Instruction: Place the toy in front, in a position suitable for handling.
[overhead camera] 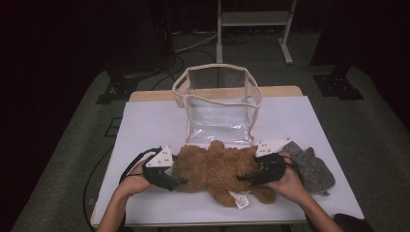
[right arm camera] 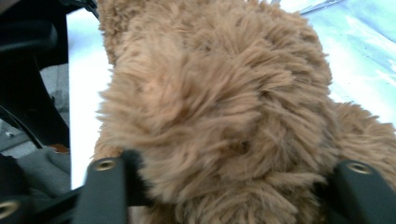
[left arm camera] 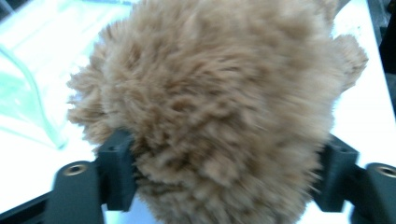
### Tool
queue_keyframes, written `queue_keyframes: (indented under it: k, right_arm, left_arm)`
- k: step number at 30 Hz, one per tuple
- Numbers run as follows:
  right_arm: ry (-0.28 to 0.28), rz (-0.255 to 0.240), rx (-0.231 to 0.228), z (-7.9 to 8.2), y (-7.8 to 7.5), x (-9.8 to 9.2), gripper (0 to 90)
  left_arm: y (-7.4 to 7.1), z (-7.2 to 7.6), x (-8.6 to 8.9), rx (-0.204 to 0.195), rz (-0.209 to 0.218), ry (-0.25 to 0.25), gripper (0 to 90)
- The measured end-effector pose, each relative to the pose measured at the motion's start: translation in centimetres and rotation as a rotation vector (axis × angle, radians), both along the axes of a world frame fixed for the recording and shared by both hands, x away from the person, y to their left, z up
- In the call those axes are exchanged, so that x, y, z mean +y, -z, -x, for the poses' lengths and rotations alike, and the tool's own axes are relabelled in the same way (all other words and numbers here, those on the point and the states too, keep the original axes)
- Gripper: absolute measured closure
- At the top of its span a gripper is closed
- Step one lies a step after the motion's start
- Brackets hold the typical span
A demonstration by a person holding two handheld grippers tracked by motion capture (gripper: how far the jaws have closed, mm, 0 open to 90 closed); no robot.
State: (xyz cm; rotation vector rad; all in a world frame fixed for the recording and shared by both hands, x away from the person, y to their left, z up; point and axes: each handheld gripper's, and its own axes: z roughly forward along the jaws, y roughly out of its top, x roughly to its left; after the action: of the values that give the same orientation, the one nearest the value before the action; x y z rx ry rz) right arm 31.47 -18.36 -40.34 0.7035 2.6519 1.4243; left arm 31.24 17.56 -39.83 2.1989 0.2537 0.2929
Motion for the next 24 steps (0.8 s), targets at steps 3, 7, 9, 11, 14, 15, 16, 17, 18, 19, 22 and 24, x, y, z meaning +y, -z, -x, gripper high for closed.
queue_keyframes:
  k: [3, 7, 9, 11, 14, 15, 16, 17, 18, 19, 22, 24]
  right_arm:
    - [0.011, -0.023, 0.0, -0.2, -1.2, -0.9, 42.7]
    - [0.028, -0.037, -0.03, 0.1, -3.8, -2.8, 43.7]
    - [0.035, -0.017, -0.049, 0.5, -5.3, -3.9, 43.7]
    - [0.047, -0.001, -0.065, 1.1, -6.8, -5.2, 43.7]
    - [0.06, 0.019, -0.07, 1.8, -8.4, -7.2, 43.6]
    - [0.066, 0.021, -0.066, 2.0, -8.8, -7.9, 43.5]
    - [0.069, 0.021, -0.059, 2.1, -9.0, -8.5, 43.5]
    - [0.075, 0.021, -0.048, 2.3, -9.1, -9.0, 43.5]
    - [0.08, 0.019, -0.04, 2.4, -9.0, -9.4, 43.5]
    - [0.083, 0.019, -0.033, 2.4, -8.8, -9.7, 43.4]
    - [0.085, 0.018, -0.005, 2.3, -7.4, -9.9, 43.3]
    - [0.075, 0.003, 0.019, 1.9, -6.3, -9.5, 43.2]
  left_arm:
    - [-0.9, -0.1, -0.9, -0.014, 0.006, 0.013, 32.4]
    - [-2.5, -0.3, -2.7, -0.023, 0.049, 0.029, 32.4]
    - [-3.5, -0.2, -3.9, -0.042, 0.05, 0.047, 32.3]
    - [-4.4, -0.1, -5.3, -0.05, 0.058, 0.067, 32.3]
    - [-5.4, 0.0, -7.2, -0.057, 0.069, 0.096, 32.2]
    - [-5.5, 0.0, -7.8, -0.059, 0.068, 0.106, 32.2]
    - [-5.6, 0.0, -8.3, -0.056, 0.064, 0.113, 32.2]
    - [-5.6, 0.0, -8.8, -0.049, 0.06, 0.117, 32.2]
    - [-5.5, 0.0, -9.2, -0.045, 0.051, 0.121, 32.2]
    - [-5.3, -0.1, -9.4, -0.039, 0.04, 0.126, 32.2]
    - [-4.3, -0.3, -9.4, -0.009, 0.012, 0.124, 32.1]
    - [-3.6, -0.3, -8.8, 0.017, -0.002, 0.111, 32.0]
